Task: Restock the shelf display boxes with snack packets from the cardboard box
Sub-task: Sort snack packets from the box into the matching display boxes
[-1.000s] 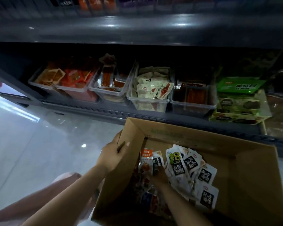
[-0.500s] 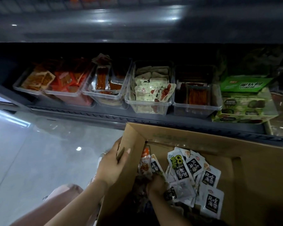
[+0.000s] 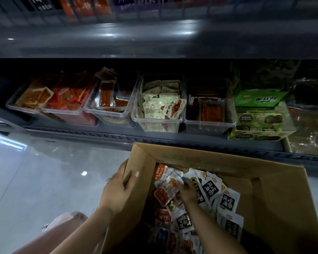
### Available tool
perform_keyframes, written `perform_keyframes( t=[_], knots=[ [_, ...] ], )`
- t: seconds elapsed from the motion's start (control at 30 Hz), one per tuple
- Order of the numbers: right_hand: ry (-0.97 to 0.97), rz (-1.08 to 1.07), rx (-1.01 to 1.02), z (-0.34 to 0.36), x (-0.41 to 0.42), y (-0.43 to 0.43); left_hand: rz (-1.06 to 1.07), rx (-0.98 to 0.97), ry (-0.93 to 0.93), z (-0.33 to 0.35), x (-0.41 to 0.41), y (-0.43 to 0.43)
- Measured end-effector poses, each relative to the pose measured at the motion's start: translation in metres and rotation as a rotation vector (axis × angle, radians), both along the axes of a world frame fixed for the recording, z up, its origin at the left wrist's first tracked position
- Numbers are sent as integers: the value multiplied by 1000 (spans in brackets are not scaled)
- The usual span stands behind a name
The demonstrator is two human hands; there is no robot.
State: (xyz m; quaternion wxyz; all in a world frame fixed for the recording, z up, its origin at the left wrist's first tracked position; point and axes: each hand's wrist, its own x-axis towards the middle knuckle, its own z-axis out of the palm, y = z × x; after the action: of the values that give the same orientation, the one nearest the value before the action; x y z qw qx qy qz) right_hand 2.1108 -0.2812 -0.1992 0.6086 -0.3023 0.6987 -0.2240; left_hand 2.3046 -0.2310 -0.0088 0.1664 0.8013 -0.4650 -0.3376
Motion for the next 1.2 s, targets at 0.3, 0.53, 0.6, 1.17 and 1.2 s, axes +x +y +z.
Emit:
perform_keyframes(
  t=[0.3,0.53,0.6,1.17,1.2],
  knots=[
    [32,66,0,3,19,-29,0,-5,-13,-2,1,0],
    [63,111,3,17,-2,-33,-19,-4,-18,7,-3,-1],
    [126,179,26,23,-18,-26,-13,14,-11,7,-3,-1],
    [78,539,-360,262,-132,-24,-131,10,139,105,-81,-22],
    [84,460,-402,284,-137,-25,-73,71,302,119,-93,-25]
  ],
)
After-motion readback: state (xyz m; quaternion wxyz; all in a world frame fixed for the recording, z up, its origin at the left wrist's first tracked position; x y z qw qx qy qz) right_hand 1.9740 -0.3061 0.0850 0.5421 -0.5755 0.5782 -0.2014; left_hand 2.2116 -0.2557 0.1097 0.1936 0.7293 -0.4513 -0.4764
